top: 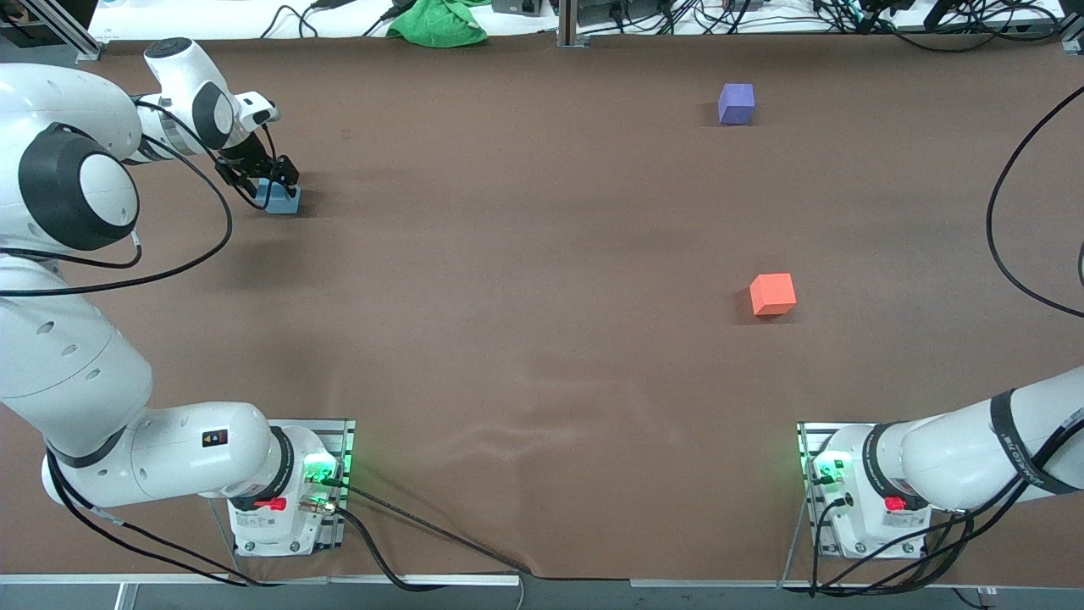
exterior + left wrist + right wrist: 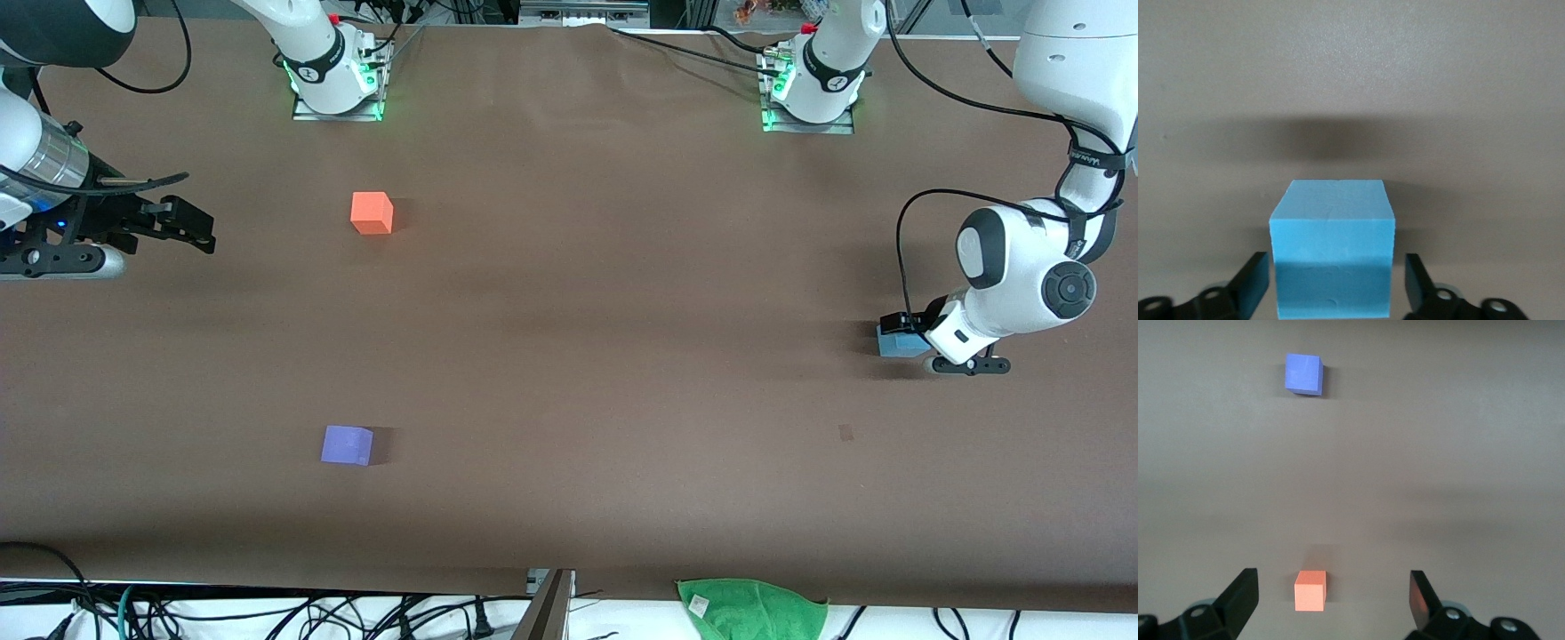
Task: Place blue block between orange and purple blocks
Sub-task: 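Close the left gripper on the light-blue block and lift it, then carry the light-blue block with the left gripper toward the table middle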
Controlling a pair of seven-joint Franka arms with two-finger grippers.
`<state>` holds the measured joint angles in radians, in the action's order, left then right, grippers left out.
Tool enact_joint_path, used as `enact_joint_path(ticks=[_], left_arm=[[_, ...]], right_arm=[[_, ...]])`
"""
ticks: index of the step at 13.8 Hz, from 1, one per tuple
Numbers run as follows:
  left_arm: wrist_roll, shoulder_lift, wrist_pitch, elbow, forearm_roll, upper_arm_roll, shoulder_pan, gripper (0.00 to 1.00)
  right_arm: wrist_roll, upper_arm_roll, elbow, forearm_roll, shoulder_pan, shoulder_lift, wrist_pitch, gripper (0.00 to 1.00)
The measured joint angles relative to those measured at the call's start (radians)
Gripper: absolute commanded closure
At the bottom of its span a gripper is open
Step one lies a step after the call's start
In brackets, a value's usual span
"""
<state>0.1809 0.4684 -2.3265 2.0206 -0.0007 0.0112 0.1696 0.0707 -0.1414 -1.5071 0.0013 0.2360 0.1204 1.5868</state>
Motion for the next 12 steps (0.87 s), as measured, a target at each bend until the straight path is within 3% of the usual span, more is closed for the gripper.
enact_joint_path(ticks=[2,8,12], left_arm=[[0.017,-0.002,-0.002,0.0,0.0,-0.001,0.004,0.6],[0.023,-0.005,0.032,-0.035,0.0,-0.013,0.005,0.59],[-0.054,-0.029,0.215,-0.183,0.0,-0.138,0.003,0.59]], right_arm=[[0.0,0.0,0.0,0.0,0.0,0.0,0.0,0.0],[0.0,0.0,0.002,0.0,0.0,0.0,0.002,0.0],[0.0,0.001,0.004,0.0,0.001,0.0,0.003,0.0]])
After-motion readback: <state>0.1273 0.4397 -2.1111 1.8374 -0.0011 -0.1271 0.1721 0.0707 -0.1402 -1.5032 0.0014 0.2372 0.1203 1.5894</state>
